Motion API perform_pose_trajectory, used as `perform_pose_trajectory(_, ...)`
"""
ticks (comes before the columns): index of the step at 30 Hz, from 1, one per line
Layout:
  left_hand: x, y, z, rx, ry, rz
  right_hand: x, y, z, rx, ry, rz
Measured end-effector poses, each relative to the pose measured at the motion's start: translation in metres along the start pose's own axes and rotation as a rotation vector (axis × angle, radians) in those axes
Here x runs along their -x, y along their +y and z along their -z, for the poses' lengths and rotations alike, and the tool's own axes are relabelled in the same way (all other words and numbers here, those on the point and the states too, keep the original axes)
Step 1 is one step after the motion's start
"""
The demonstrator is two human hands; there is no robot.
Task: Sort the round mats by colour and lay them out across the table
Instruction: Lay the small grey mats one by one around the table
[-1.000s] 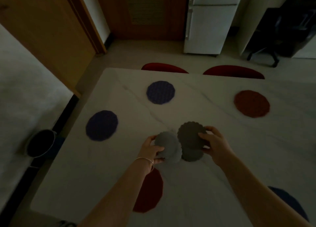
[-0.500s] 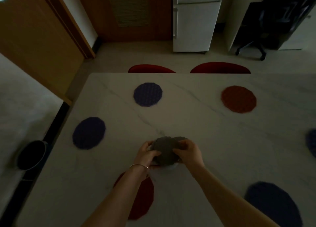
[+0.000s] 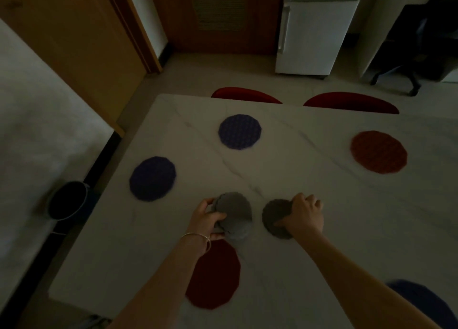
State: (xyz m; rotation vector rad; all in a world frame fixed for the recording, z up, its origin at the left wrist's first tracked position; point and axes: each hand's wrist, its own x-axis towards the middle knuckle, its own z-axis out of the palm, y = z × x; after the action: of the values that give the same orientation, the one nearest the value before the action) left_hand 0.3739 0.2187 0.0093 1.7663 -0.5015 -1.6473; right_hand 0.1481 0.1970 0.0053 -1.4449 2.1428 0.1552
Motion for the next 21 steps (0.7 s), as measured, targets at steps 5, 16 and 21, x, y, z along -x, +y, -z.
perform_pose_trajectory(5,0.003,0.000,0.007,0.043,-0.011,0.003,-0.002,0.005,0.007,-0.191,-0.027,0.010)
perform_pose_trajectory(16,0.011,0.008,-0.030,0.102,-0.161,-0.005,0.022,0.009,0.030,-1.350,-0.204,-0.071)
perform_pose_trajectory(21,0.024,0.007,-0.055,0.062,-0.237,-0.012,0.034,0.013,0.012,-1.313,-0.068,-0.145)
